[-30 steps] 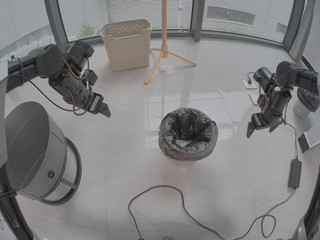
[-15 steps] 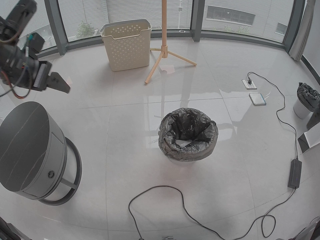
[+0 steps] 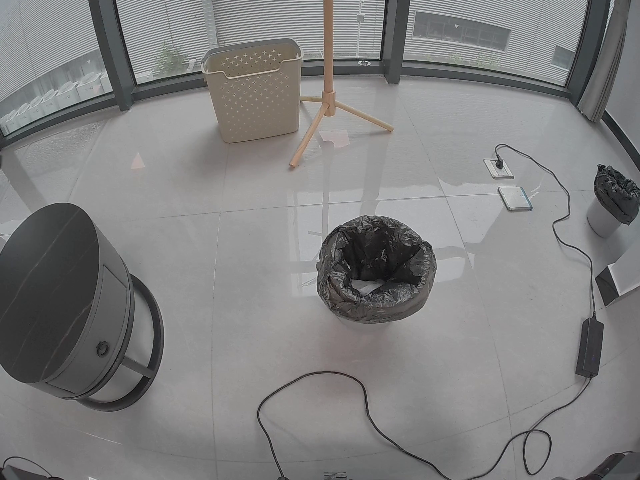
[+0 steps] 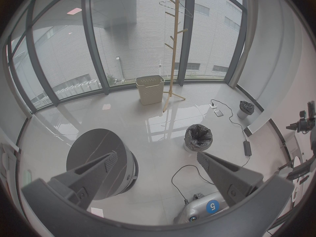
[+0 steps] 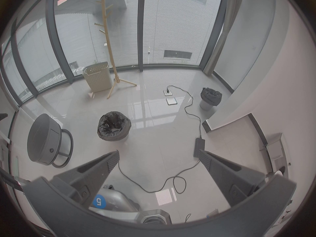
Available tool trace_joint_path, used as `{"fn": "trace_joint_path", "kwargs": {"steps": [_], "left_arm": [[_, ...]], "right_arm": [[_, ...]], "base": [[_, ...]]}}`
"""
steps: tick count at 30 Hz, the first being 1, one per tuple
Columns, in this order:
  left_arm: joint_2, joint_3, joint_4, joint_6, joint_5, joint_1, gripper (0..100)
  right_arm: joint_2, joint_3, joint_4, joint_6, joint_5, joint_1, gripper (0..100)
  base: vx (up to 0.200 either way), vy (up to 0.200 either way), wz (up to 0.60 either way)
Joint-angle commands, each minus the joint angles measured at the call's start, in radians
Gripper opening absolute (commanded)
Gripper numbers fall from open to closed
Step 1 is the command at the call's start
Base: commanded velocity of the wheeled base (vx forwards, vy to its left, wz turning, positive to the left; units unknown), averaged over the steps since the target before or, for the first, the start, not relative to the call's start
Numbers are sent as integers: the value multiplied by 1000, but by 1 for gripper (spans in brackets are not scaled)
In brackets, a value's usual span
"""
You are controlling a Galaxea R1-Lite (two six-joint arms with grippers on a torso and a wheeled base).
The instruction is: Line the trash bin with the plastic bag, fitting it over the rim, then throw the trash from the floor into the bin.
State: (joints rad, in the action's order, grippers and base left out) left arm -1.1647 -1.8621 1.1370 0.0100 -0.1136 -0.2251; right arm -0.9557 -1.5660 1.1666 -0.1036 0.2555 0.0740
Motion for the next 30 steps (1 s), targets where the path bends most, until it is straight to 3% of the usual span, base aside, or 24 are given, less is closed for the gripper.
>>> {"fn": "trace_joint_path", "kwargs": {"steps": [1, 9, 12, 17, 19, 21, 23, 29, 30], "left_arm": [[732, 669, 9, 42, -29, 267, 100], [1076, 1046, -51, 44, -40, 135, 100], [1076, 1140, -99, 182, -77, 158, 100], [1116, 1172, -112, 200, -83, 211, 100], [1165, 1181, -111, 203, -78, 237, 100], [1165, 1180, -108, 231, -78, 233, 100], [1165, 1180, -108, 223, -77, 231, 100], [1165, 1189, -108, 234, -74, 233, 100], [1165, 1192, -108, 237, -74, 231, 100]], "right_arm": [[933, 1310, -828, 154, 2, -60, 100], [948, 1394, -860, 140, 21, -77, 100], [951, 1397, -861, 88, 1, -76, 100], [954, 1409, -877, 62, 1, -76, 100], [954, 1429, -921, 59, -29, -76, 100], [954, 1445, -961, 85, -245, -77, 100], [939, 1446, -966, 114, -340, -79, 100], [951, 1449, -970, 114, -259, -79, 100], [951, 1454, -973, 107, -199, -77, 100]], "base": [[0, 0, 0], [0, 0, 0], [0, 0, 0], [0, 0, 0], [0, 0, 0], [0, 0, 0], [0, 0, 0], [0, 0, 0], [0, 0, 0]]}}
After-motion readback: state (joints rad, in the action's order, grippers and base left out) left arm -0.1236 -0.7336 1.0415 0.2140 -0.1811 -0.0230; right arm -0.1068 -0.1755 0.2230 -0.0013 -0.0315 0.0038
